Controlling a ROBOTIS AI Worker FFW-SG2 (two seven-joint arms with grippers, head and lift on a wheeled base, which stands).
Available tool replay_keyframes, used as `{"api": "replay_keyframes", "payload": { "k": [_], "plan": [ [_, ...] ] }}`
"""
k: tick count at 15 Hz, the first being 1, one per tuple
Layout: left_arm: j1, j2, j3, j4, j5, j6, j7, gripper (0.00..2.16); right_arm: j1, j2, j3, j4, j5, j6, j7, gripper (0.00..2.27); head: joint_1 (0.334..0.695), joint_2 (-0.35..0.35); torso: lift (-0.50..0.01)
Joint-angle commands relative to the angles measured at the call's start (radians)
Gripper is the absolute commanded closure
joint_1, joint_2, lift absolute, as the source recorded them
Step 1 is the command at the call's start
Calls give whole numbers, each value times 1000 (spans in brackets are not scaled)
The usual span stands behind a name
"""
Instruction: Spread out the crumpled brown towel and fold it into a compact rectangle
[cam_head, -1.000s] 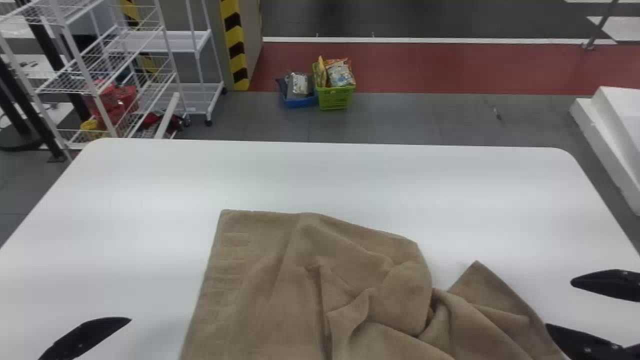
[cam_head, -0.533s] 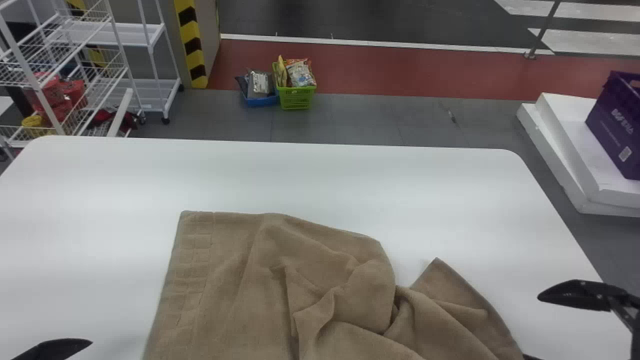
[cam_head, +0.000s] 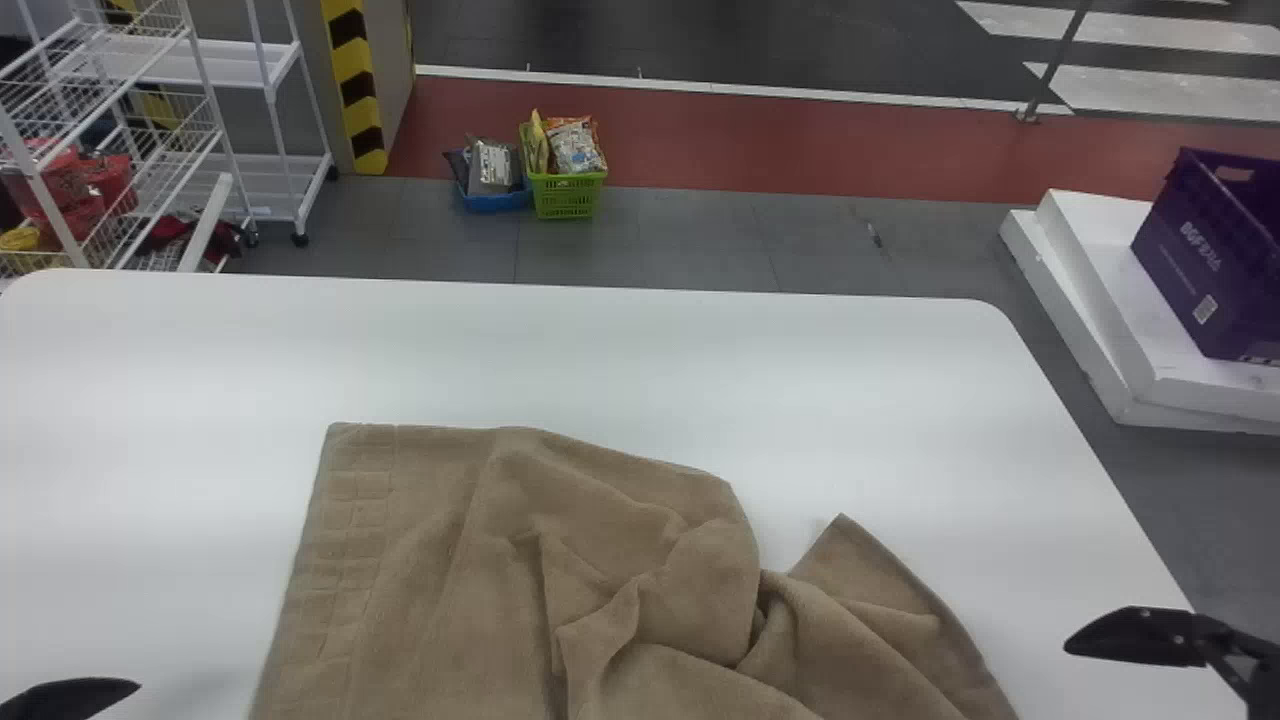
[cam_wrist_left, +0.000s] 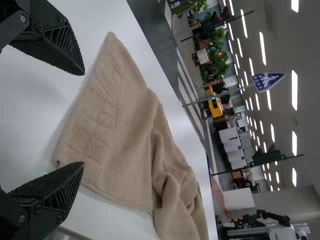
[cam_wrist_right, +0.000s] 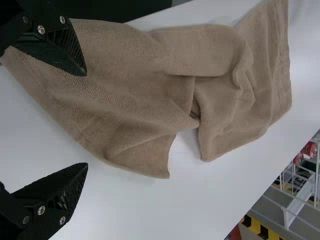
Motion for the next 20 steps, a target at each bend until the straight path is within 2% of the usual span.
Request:
{"api": "replay_keyframes", "payload": {
  "k": [1,7,10,15,20],
  "plan": [
    [0,-3,15,-6,0,0,-5,205,63,-28,-4,-33,6,-24,3,201,695,-116,-127],
    [0,-3,15,-7,8,4,-5,205,128,-39,19,-24,98,-137,3,201,695,-91,-127],
    [6,-3,15,-7,14,4,-5,205,132,-50,19,-13,126,-162,3,201,695,-100,-127],
    [21,-3,16,-12,25,-3,-5,205,221,-62,5,-25,161,-205,3,201,695,-125,-127],
    [23,-3,10,-10,31,-3,-7,205,218,-56,8,-4,187,-205,3,235,695,-153,-127]
  ]
}}
